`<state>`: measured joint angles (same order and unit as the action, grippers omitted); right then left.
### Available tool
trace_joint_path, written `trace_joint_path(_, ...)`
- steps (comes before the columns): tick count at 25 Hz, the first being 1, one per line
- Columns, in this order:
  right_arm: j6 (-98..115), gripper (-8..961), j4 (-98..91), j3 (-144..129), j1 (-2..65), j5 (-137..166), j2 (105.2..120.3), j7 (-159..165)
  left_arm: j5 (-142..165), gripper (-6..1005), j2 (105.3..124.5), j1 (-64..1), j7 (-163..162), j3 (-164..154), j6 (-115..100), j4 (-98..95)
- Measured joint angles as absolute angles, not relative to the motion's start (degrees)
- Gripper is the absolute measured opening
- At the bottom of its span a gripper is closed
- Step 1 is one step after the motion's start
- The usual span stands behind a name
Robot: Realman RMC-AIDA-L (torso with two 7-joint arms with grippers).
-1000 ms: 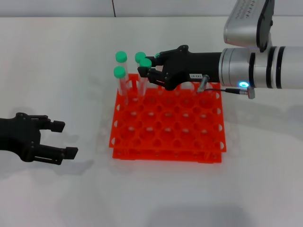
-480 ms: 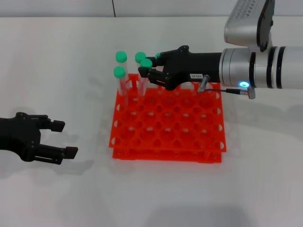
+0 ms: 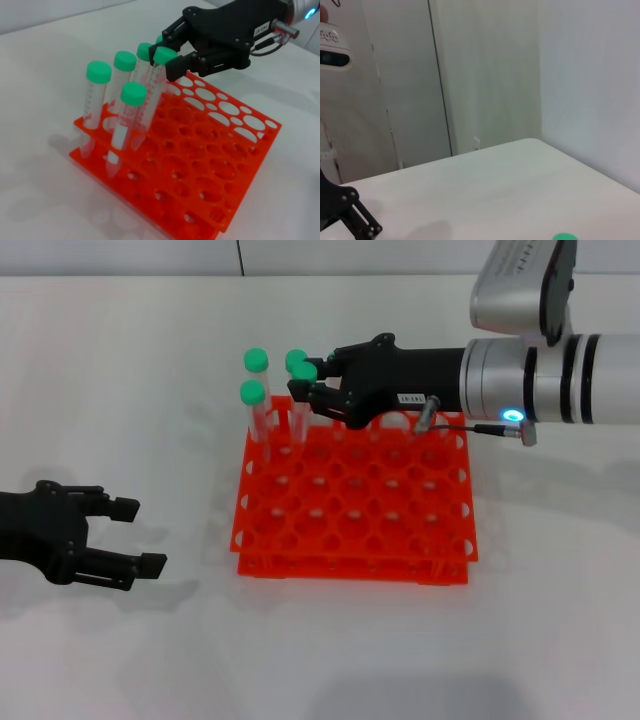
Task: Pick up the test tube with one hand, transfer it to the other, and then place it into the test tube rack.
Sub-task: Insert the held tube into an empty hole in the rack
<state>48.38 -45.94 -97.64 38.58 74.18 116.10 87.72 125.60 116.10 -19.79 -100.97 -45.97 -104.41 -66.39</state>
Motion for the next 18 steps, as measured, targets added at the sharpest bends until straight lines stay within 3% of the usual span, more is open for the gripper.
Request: trace_joint_path(18,48.3,267,-45.1,-97.6,39.3,74.3,116.02,87.7,125.6,893,116.10,-20.0,-100.8,-45.9,-104.3,-66.4)
